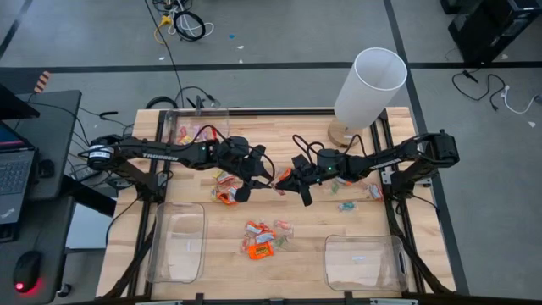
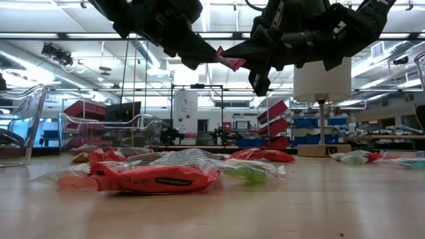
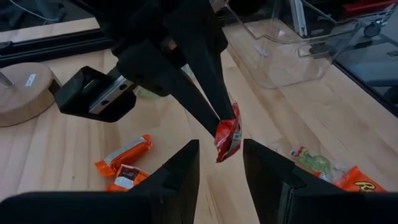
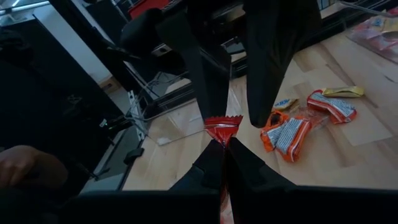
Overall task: Sort candy
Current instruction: Put the red candy into the top left transparent bin
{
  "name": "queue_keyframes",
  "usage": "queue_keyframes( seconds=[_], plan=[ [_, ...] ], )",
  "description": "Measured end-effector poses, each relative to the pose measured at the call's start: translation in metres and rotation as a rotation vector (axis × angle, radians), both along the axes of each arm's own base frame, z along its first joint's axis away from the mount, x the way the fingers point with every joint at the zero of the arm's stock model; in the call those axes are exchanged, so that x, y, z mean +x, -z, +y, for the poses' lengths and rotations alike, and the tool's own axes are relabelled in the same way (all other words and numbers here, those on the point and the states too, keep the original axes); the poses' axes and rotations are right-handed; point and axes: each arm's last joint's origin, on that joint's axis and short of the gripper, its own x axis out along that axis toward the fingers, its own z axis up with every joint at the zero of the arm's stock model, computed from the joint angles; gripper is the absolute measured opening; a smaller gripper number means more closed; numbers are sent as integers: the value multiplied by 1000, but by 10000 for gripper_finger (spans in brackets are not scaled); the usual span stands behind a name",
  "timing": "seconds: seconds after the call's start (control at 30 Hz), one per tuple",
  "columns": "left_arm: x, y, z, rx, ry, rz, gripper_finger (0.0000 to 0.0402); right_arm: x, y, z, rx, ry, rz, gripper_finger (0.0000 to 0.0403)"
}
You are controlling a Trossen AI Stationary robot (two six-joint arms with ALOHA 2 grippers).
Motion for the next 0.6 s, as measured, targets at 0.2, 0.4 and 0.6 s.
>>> queue_keyframes(
  seconds=[0.2,0.4,0.6],
  plan=[
    [0,-1,0,3,1,-9,126,0,0,0,0,0,0,7],
    [0,-1,0,7,4,-9,126,0,0,0,0,0,0,7],
    [0,-1,0,23,12,-13,110,0,0,0,-5,7,-1,7]
  ],
)
